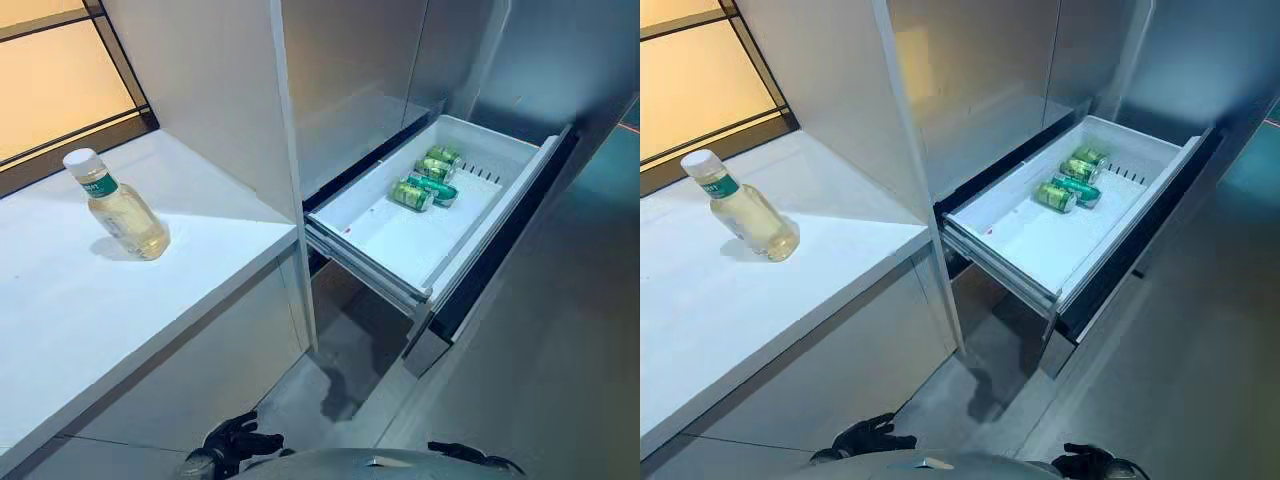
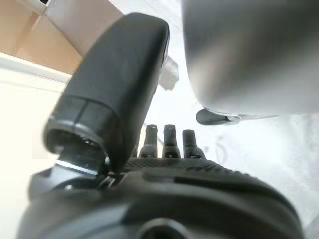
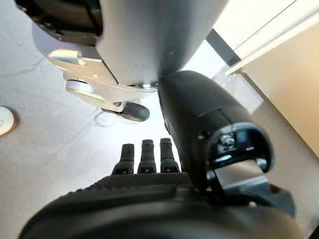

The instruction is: Put drinks into fridge and close the fridge

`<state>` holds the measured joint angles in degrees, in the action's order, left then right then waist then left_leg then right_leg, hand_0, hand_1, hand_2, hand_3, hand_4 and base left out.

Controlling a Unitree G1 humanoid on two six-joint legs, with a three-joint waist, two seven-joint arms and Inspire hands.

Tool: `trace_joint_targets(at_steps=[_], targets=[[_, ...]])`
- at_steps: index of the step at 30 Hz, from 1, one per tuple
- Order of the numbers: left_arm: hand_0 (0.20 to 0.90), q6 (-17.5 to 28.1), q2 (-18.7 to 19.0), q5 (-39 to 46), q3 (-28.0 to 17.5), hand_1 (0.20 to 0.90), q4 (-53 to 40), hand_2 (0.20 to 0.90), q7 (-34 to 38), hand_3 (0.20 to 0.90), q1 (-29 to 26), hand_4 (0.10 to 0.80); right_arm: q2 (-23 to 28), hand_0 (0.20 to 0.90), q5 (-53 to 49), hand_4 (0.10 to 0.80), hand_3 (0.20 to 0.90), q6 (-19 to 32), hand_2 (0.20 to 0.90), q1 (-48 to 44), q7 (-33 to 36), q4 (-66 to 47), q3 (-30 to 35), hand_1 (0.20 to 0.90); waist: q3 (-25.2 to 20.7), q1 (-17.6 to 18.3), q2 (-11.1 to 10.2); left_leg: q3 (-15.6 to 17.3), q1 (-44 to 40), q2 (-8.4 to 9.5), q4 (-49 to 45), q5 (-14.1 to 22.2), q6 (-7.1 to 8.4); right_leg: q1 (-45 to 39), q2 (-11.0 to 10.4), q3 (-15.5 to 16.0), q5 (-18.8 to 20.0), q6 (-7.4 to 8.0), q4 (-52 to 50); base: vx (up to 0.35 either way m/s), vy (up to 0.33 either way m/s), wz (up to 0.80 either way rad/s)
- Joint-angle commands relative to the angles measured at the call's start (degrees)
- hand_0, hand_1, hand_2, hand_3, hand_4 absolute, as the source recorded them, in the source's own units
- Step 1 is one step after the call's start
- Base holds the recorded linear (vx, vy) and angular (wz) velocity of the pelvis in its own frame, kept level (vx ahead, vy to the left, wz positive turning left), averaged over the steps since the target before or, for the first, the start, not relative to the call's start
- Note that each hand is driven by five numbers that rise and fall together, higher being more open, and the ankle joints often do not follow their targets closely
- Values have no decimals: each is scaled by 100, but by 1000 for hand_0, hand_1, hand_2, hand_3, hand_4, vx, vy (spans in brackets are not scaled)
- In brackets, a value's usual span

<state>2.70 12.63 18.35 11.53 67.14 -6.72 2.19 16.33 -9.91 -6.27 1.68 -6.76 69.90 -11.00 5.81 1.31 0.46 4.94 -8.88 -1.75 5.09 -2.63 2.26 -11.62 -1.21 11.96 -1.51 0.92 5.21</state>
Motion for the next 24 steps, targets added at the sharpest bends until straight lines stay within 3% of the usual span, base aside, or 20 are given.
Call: trace_joint_targets(at_steps=[1, 8, 24], targets=[[900, 235, -69, 70, 76, 900, 225, 900, -1, 900, -397, 800, -263, 900, 63, 800, 900, -8, 900, -236, -197, 271, -189, 900, -47, -85, -201, -284, -72, 345, -86, 502, -385, 349, -20, -539, 144, 227, -282, 0, 0, 0], [900, 349, -66, 100, 75, 900, 127, 900, -196, 900, -401, 800, -273, 900, 54, 800, 900, 16, 900, -220, -198, 277, -192, 900, -56, -87, -208, -271, -81, 338, -73, 502, -370, 341, -13, -536, 148, 231, -269, 0, 0, 0], [900, 1485, 80, -806, 776, 900, -680, 900, -406, 900, -641, 800, -191, 900, 44, 800, 900, -52, 900, -248, -215, 158, -299, 900, -24, -66, -169, -253, -68, 333, -56, 488, -341, 371, -25, -544, 171, 279, -292, 0, 0, 0]])
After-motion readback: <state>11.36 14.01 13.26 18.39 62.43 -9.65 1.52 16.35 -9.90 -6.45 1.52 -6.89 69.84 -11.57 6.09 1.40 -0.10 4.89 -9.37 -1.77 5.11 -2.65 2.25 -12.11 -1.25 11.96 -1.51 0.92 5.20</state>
